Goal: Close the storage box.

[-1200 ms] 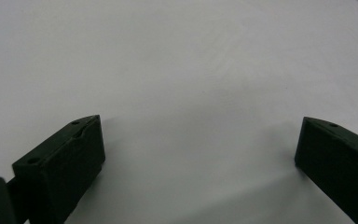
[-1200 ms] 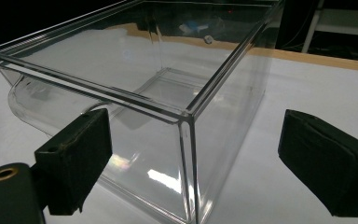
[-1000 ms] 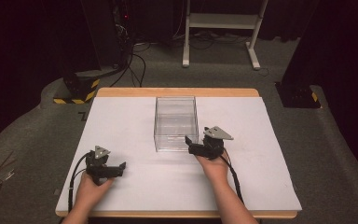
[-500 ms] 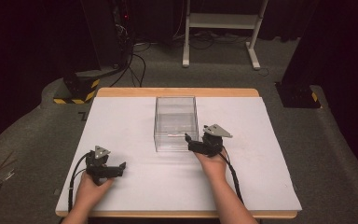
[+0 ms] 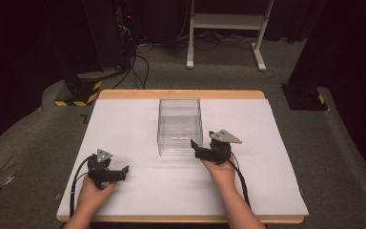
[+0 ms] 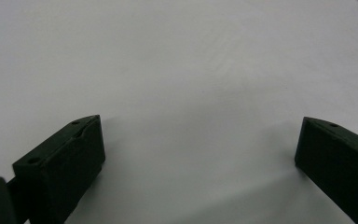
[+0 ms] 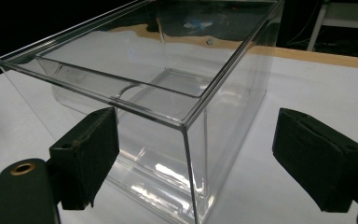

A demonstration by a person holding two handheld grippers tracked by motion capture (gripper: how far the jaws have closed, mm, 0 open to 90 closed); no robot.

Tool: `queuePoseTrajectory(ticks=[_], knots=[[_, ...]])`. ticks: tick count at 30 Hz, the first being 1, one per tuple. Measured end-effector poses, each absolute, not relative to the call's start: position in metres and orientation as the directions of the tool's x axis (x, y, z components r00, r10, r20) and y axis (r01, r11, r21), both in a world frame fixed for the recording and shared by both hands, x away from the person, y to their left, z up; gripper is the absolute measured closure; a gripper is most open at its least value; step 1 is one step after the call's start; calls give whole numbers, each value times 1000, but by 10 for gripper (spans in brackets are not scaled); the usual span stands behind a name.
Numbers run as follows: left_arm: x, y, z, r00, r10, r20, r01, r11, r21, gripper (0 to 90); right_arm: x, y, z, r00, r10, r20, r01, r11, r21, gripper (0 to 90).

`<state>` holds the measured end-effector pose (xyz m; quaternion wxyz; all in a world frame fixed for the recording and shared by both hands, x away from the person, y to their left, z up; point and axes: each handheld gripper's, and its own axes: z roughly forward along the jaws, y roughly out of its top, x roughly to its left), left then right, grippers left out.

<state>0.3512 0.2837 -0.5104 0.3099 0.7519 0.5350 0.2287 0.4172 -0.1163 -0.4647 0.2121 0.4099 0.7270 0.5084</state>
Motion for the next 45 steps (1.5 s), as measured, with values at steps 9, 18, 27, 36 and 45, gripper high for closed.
queuePoseTrajectory(ticks=[9, 18, 27, 36, 45], knots=[[351, 284, -510, 323, 946, 15, 660, -236, 713, 17, 404, -127, -463, -581, 808, 103, 377, 155, 913, 148], [351, 284, -510, 323, 946, 15, 660, -237, 713, 17, 387, -161, -477, -552, 831, 69, 414, 202, 888, 153], [351, 284, -510, 323, 946, 15, 660, -237, 713, 17, 363, -203, -497, -502, 863, -61, 499, 346, 795, 157], [351, 284, -510, 323, 946, 15, 660, -237, 713, 17, 367, -219, -503, -487, 872, -45, 589, 366, 720, 206], [351, 284, -511, 323, 946, 16, 659, -237, 714, 17, 369, -221, -504, -482, 876, -21, 604, 350, 716, 201]])
